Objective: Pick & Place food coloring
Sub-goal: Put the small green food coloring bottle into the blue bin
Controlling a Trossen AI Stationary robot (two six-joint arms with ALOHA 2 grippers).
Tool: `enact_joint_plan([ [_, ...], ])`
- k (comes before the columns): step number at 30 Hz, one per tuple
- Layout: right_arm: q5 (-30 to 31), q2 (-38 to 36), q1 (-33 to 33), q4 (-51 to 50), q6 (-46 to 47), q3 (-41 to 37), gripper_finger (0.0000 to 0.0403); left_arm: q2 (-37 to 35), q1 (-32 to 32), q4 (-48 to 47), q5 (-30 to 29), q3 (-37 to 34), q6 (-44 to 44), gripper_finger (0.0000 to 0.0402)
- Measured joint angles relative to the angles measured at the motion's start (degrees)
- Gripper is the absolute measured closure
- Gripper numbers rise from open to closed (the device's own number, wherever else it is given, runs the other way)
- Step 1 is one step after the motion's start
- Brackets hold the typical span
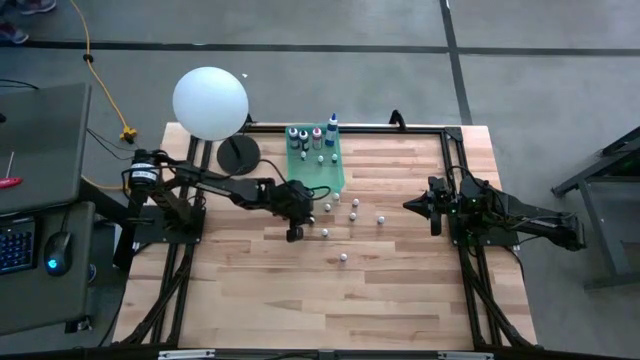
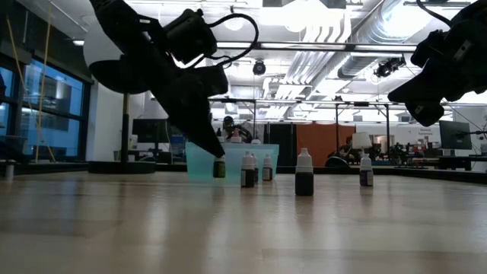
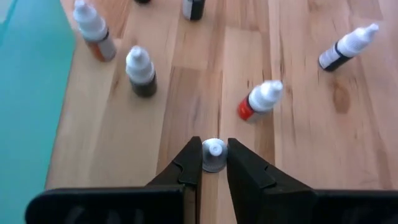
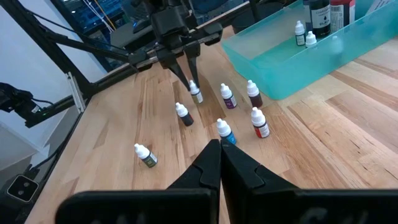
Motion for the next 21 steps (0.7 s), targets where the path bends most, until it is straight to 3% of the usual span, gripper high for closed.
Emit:
enact_joint_plan([
  [15,0.00,0.04,0.00,0.13,0.03,0.00,0.0402,-15.54,-0.02,-5.73,-0.55,0.05,-2.00,0.0357],
  [21,-0.02,0.05,0.00,0.02,-0.03,0.00,0.0402,-22.45,0.04,-7.72,-7.18,0.02,-1.01,0.0357],
])
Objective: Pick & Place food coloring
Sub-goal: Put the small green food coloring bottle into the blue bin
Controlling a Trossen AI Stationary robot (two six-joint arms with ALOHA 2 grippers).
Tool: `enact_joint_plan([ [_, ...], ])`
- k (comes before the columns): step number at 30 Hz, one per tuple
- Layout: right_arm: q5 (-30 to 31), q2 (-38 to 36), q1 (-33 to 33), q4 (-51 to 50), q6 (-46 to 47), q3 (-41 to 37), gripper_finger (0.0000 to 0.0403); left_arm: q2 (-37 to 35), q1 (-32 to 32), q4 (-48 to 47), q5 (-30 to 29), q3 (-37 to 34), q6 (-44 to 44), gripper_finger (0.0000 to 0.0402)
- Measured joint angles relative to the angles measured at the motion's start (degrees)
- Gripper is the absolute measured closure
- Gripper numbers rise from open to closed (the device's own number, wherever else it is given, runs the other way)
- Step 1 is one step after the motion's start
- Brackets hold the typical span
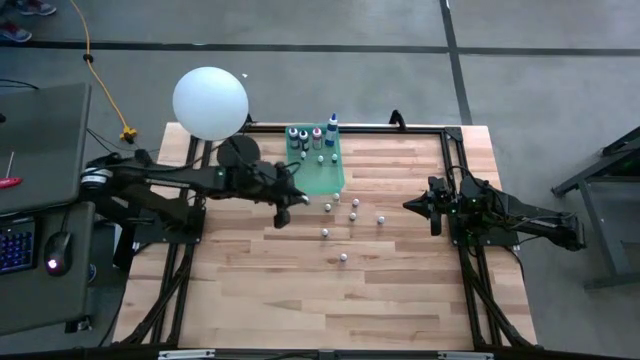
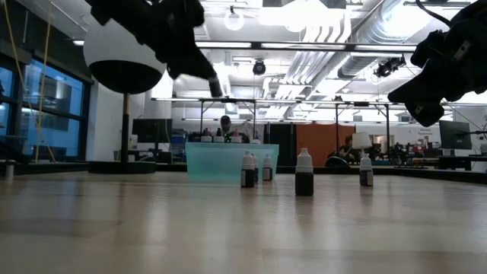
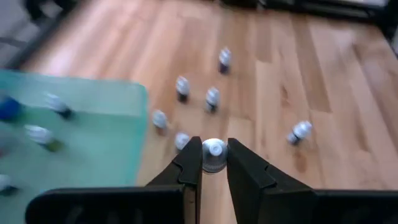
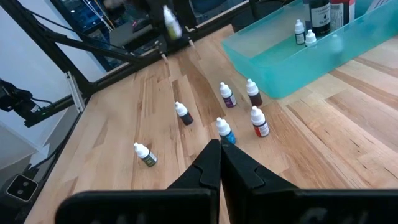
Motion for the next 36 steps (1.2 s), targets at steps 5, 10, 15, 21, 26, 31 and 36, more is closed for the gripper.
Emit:
enact_joint_plan([
  [5,0.02,-0.06,-0.02,0.03,0.03,0.00,0.0402,-3.62,0.00,0.84,-7.66,0.03,-0.58,0.0357],
  [10,0.02,-0.03,0.00,0.00,0.03,0.00,0.0402,-4.33,0.00,0.95,-12.30,0.00,-4.45,0.0357],
  [15,0.02,-0.03,-0.02,0.00,0.01,0.00,0.0402,-4.06,2.24,1.23,-12.71,0.00,-12.84,0.0357],
  [21,0.02,-0.03,0.00,0.00,-0.01,0.00,0.0402,-3.86,5.81,-0.71,-12.36,2.27,-16.01,0.0357],
  [26,0.02,-0.03,-0.01,0.00,0.00,0.00,0.0402,0.01,8.35,-7.98,-14.51,10.41,-15.67,0.0357],
  [31,0.02,-0.03,0.00,0.00,0.06,0.00,0.0402,8.11,10.12,-19.71,-15.65,20.36,-16.13,0.0357],
  [36,0.02,-0.03,0.00,0.00,0.04,0.00,0.0402,16.53,10.11,-22.07,-17.65,25.04,-15.80,0.0357],
])
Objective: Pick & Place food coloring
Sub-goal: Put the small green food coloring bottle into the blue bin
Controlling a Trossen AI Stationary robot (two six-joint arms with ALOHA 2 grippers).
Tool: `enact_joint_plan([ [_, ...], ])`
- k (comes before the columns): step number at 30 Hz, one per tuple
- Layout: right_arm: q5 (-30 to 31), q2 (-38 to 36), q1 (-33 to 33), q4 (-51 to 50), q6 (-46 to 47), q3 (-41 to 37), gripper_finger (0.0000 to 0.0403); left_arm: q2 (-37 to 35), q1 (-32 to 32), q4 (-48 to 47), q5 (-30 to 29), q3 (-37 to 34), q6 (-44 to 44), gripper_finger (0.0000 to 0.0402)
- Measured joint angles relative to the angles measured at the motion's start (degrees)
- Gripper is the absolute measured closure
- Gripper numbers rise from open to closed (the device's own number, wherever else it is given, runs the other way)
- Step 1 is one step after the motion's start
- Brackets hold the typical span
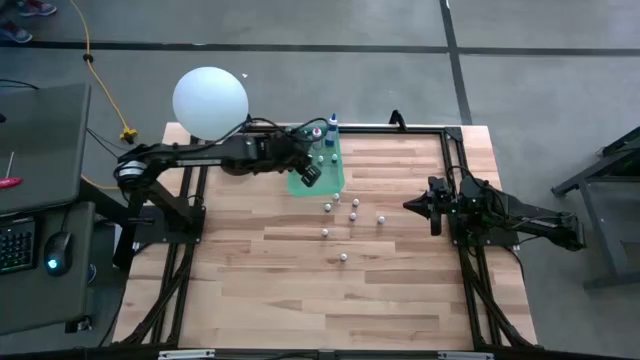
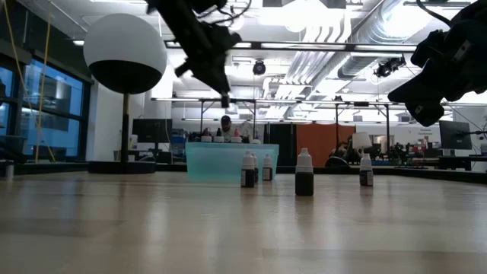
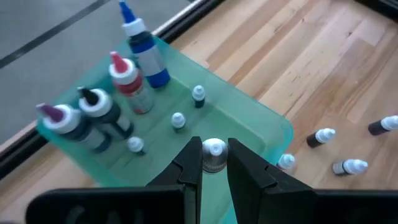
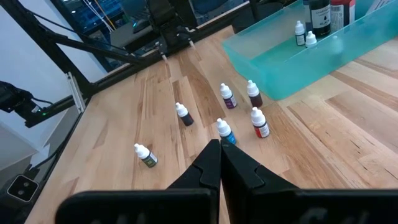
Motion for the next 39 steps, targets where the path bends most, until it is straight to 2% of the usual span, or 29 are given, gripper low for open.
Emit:
enact_joint_plan([
  [8,0.00,0.00,-0.01,-0.02,-0.05,0.00,0.0402,9.47,0.24,5.62,-2.40,0.16,-1.59,0.0357],
  [14,0.02,0.00,0.00,0.00,-0.01,0.00,0.0402,14.49,1.97,9.02,3.49,0.16,-1.78,0.0357],
  [25,0.00,0.00,0.00,0.00,0.01,0.00,0.0402,19.12,3.75,17.43,9.90,0.17,1.20,0.0357],
  [39,0.00,0.00,-0.02,0.00,0.01,0.00,0.0402,20.28,4.18,22.53,7.47,0.16,2.05,0.0357],
])
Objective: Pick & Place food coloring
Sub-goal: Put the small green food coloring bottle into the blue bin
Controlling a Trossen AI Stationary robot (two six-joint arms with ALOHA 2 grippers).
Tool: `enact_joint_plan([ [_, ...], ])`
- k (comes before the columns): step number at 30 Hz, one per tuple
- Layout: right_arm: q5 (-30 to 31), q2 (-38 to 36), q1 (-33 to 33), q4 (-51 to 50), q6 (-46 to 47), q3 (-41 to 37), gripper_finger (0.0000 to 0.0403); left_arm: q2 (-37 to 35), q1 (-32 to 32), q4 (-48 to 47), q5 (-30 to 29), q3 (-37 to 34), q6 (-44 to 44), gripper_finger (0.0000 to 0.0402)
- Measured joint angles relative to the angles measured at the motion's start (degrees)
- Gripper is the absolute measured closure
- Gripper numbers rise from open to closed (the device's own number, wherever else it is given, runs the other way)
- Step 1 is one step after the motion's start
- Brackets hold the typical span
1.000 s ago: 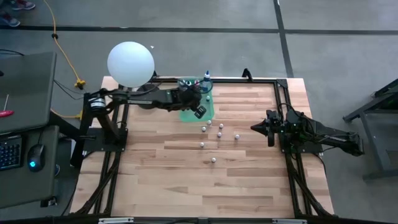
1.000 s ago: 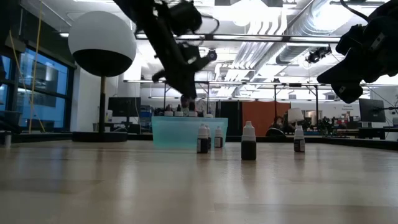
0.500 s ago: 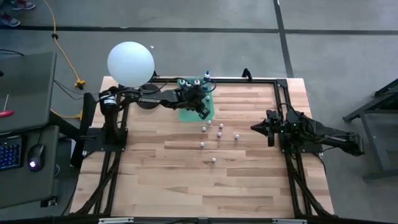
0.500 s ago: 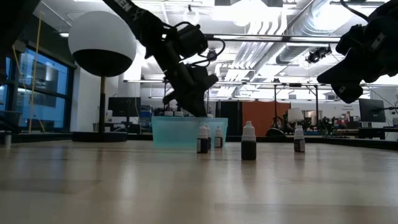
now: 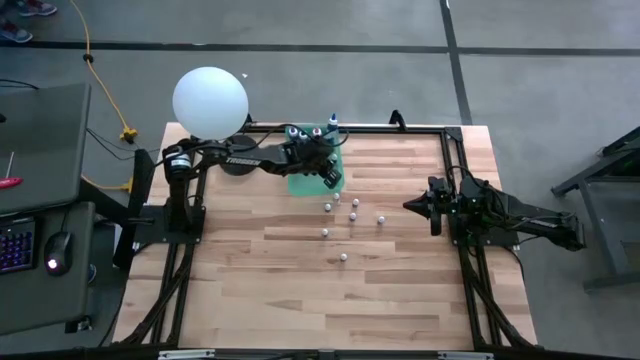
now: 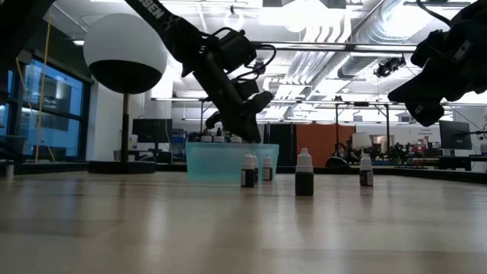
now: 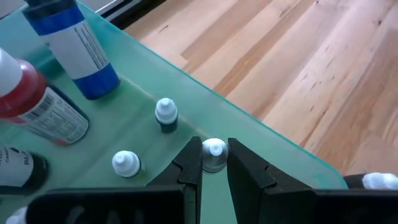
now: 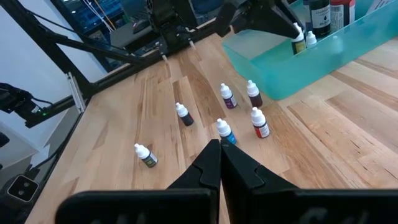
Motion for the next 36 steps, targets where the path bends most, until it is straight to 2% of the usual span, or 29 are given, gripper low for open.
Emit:
enact_joint_plan([
  [11,0.00,0.00,0.00,0.00,-0.05,0.00,0.0402,0.02,0.63,0.27,2.02,0.00,0.84,0.0357],
  [15,0.00,0.00,0.02,-0.01,-0.01,0.00,0.0402,2.04,0.64,0.33,3.57,-0.10,0.28,0.0357],
  [25,0.00,0.00,0.00,0.00,-0.06,0.00,0.0402,3.41,0.73,1.93,-0.42,-0.04,-0.67,0.0357],
  [36,0.00,0.00,0.01,0.00,-0.05,0.00,0.0402,5.17,1.42,4.32,1.25,0.09,-0.15,0.0357],
])
